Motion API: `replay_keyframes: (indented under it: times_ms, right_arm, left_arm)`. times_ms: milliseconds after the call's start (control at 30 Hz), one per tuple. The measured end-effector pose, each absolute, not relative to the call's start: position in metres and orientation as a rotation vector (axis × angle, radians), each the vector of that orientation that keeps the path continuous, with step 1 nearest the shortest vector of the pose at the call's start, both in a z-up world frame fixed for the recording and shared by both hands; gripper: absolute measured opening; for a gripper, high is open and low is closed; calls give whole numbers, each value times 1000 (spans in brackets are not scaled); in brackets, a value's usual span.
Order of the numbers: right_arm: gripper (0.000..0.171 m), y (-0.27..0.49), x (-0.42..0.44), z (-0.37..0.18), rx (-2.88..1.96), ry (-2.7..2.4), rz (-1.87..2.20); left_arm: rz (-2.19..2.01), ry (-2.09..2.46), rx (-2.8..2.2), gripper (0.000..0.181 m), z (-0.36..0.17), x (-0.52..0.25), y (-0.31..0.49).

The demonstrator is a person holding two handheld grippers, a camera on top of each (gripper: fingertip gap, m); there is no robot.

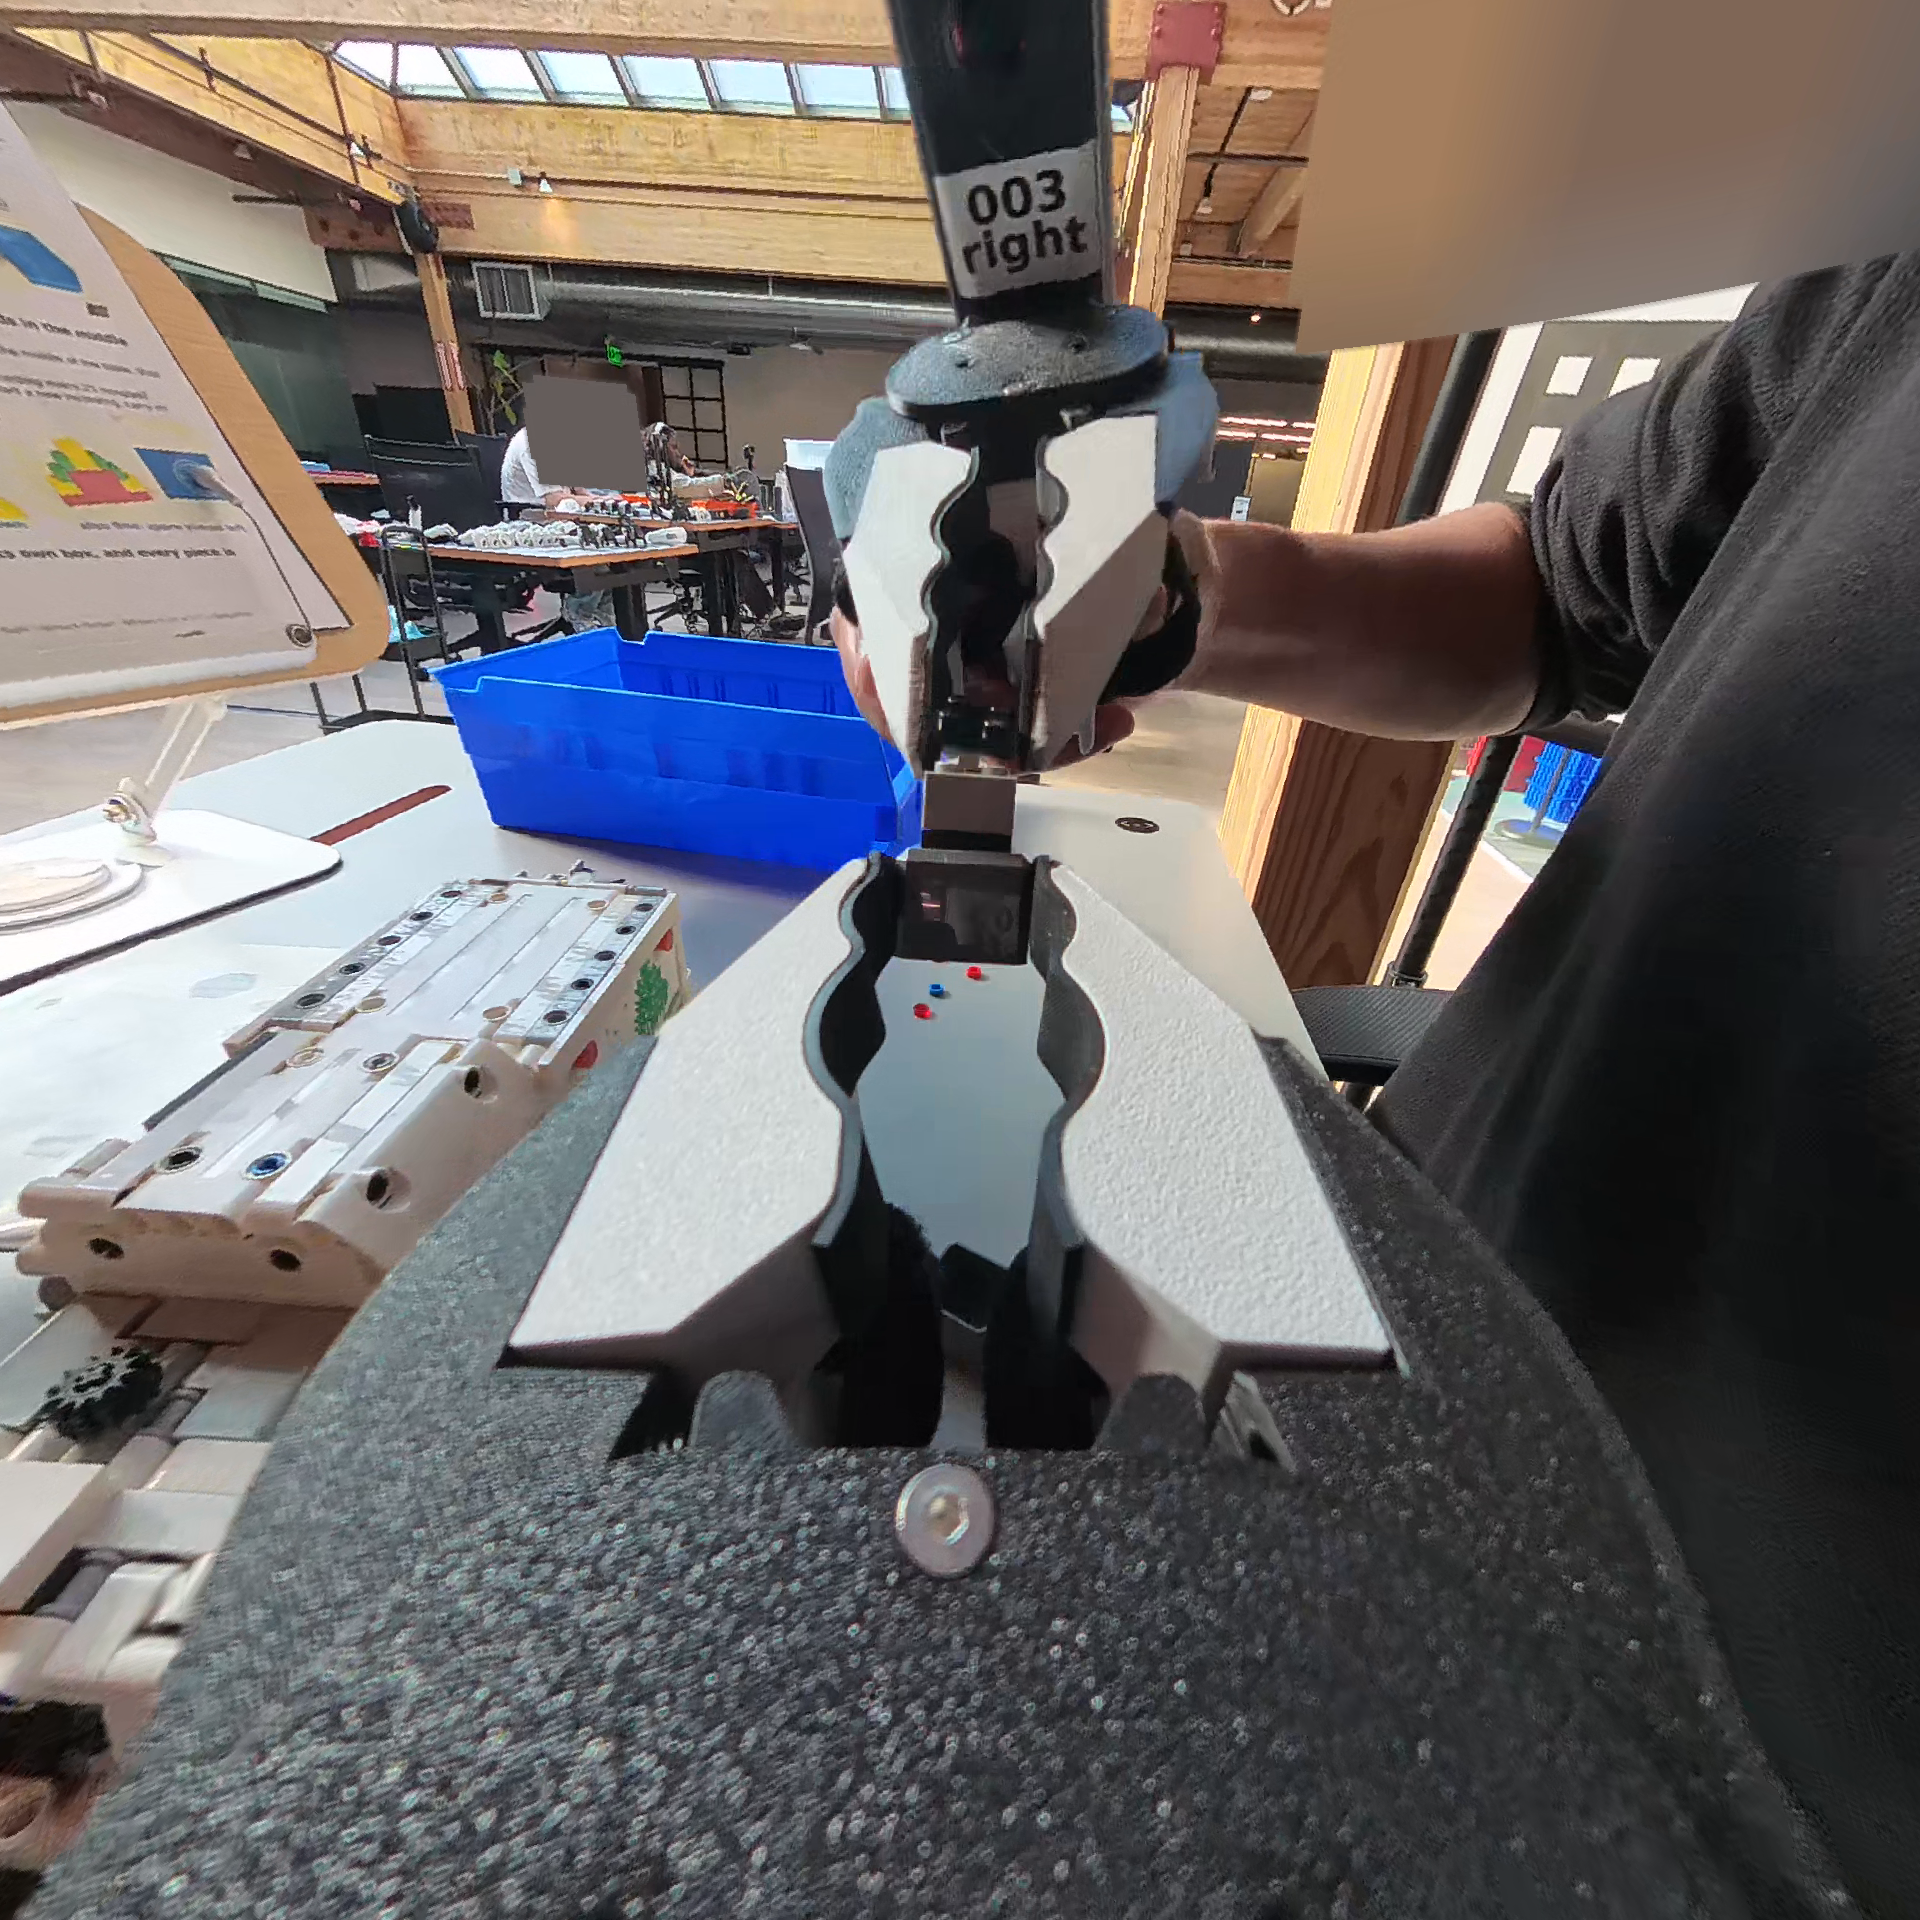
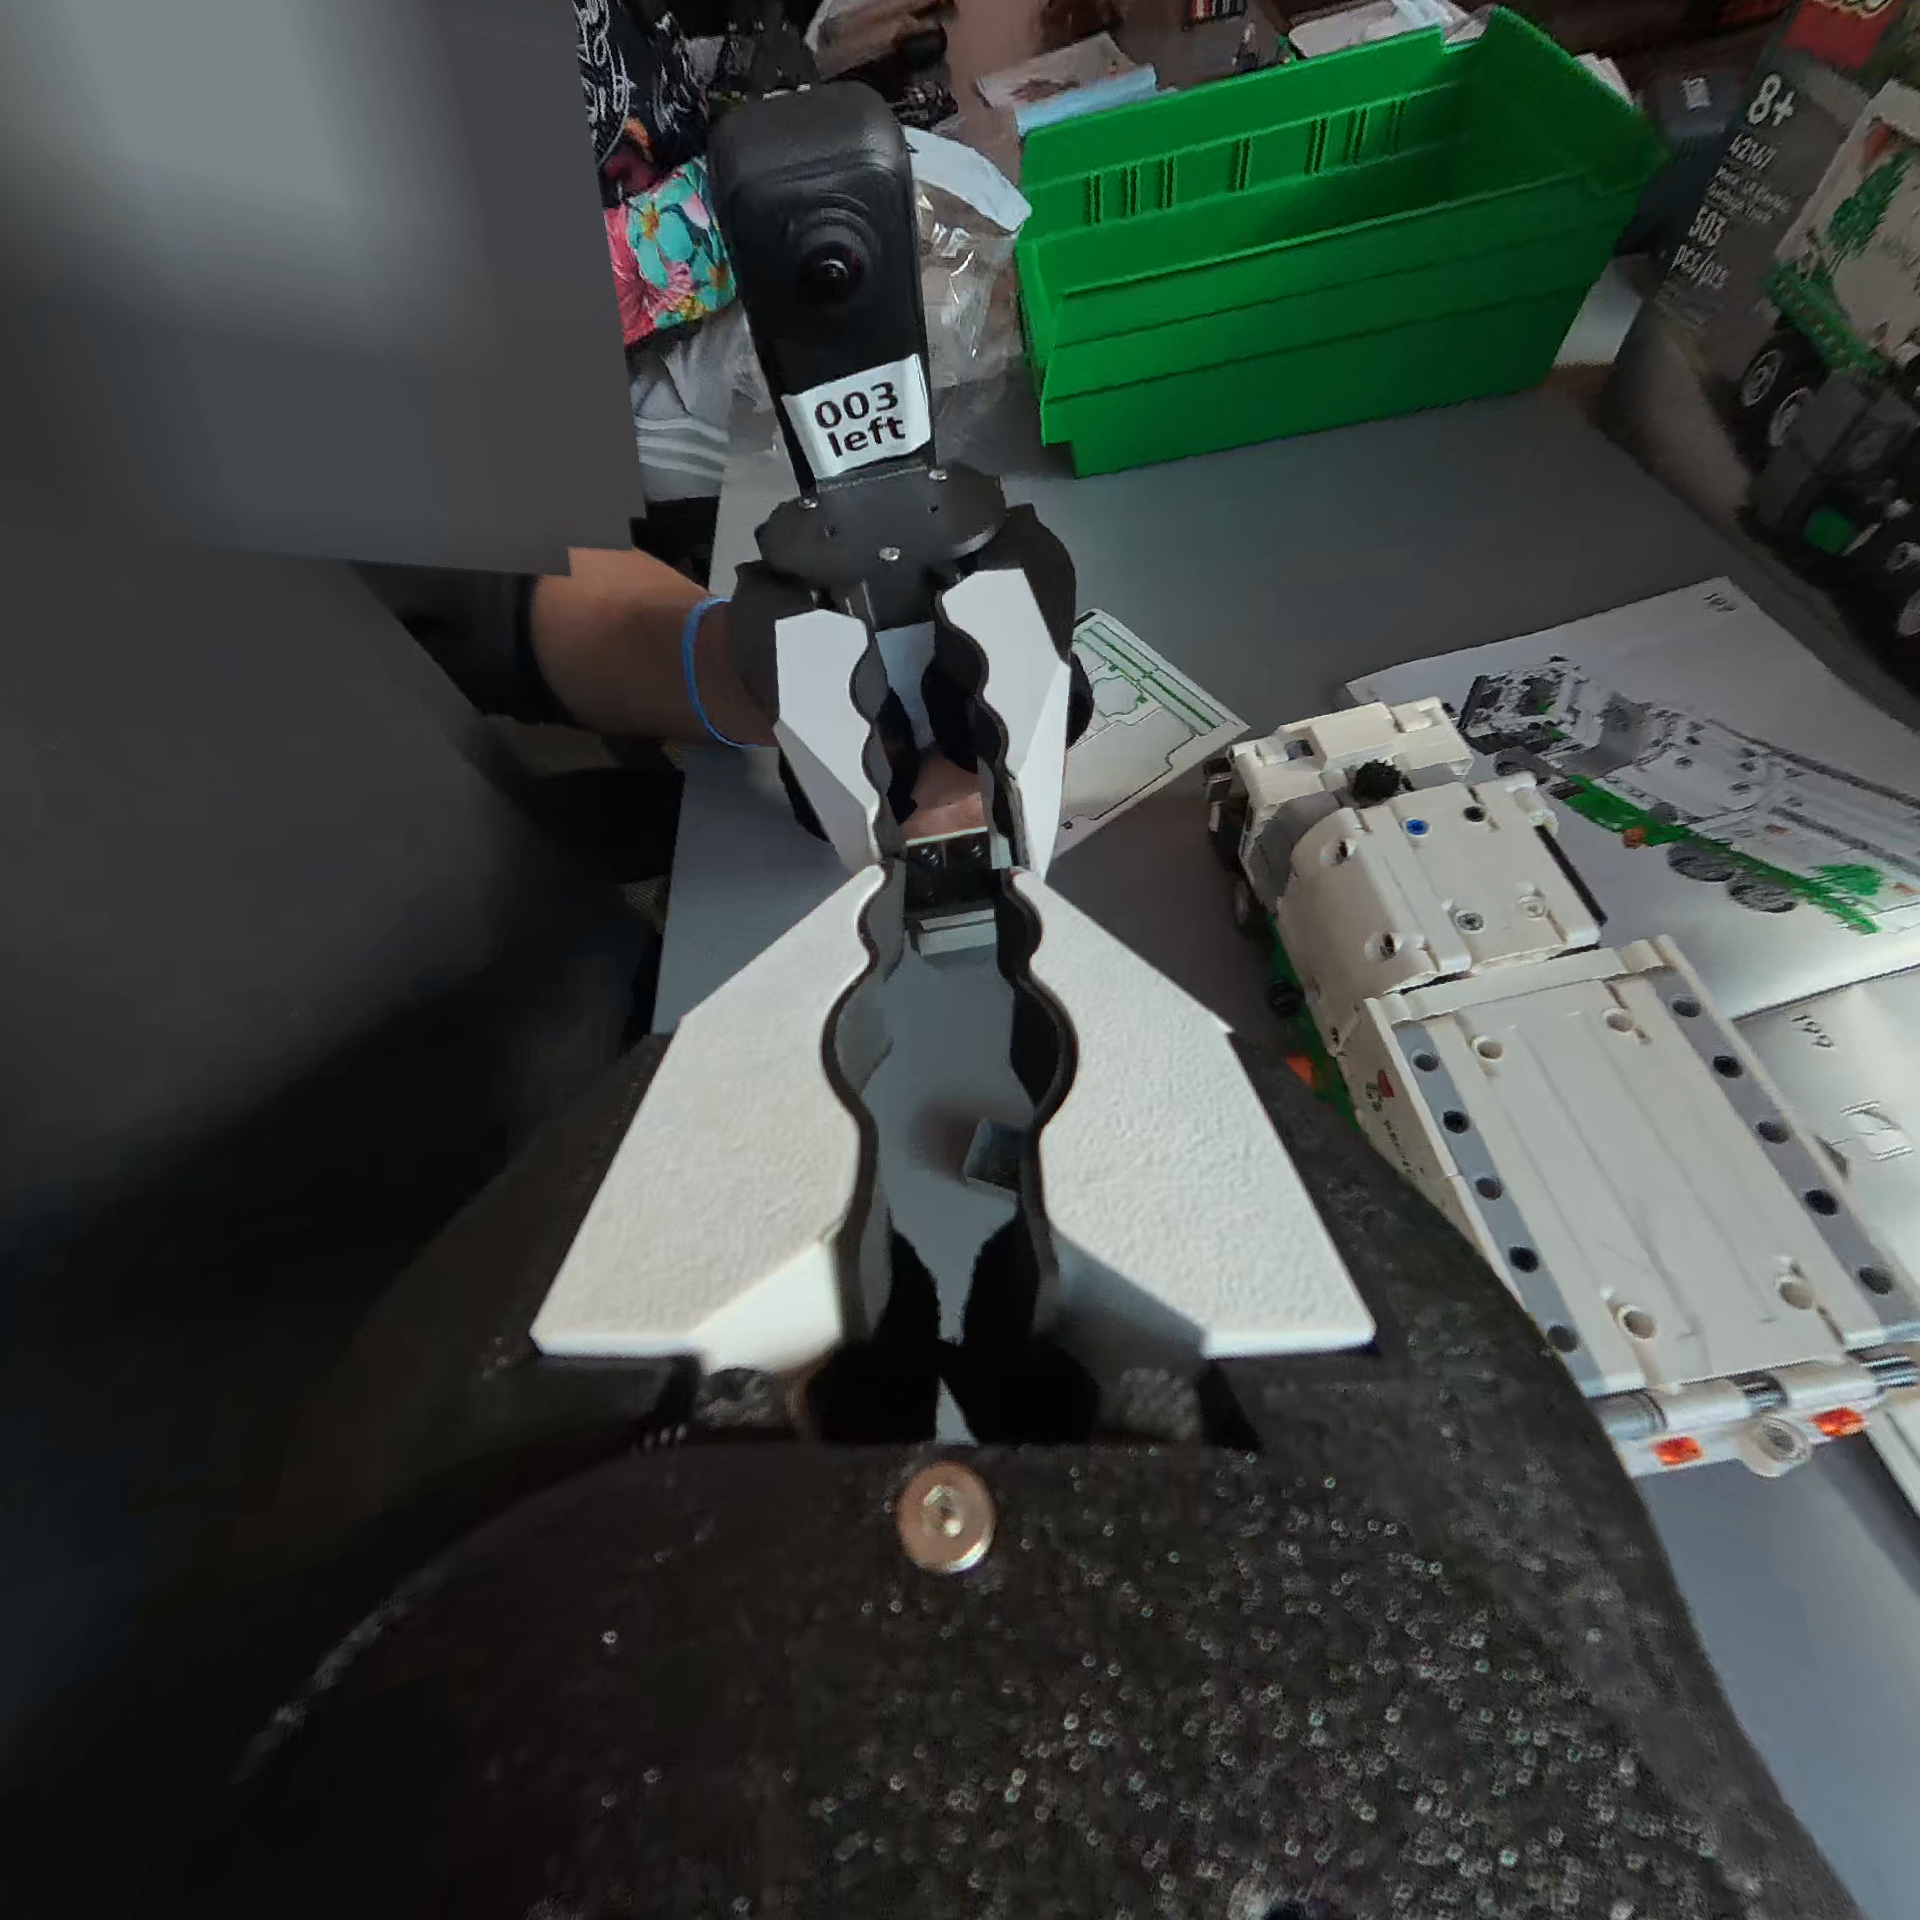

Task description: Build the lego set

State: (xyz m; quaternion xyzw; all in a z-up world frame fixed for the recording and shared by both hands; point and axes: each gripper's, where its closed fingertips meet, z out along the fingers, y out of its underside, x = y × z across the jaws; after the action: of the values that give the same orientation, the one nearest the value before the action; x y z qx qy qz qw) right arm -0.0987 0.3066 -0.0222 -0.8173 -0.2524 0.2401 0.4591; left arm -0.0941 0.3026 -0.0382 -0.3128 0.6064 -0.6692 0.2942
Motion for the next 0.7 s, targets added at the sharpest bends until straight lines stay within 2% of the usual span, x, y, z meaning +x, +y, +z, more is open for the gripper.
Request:
replay_keyframes:
  times_ms: [700]
  right_arm:
    - [19,314,-107,-11,-1996,-725,536]
  left_arm:
    - [-1917,1549,-831,24,-28,-99,303]
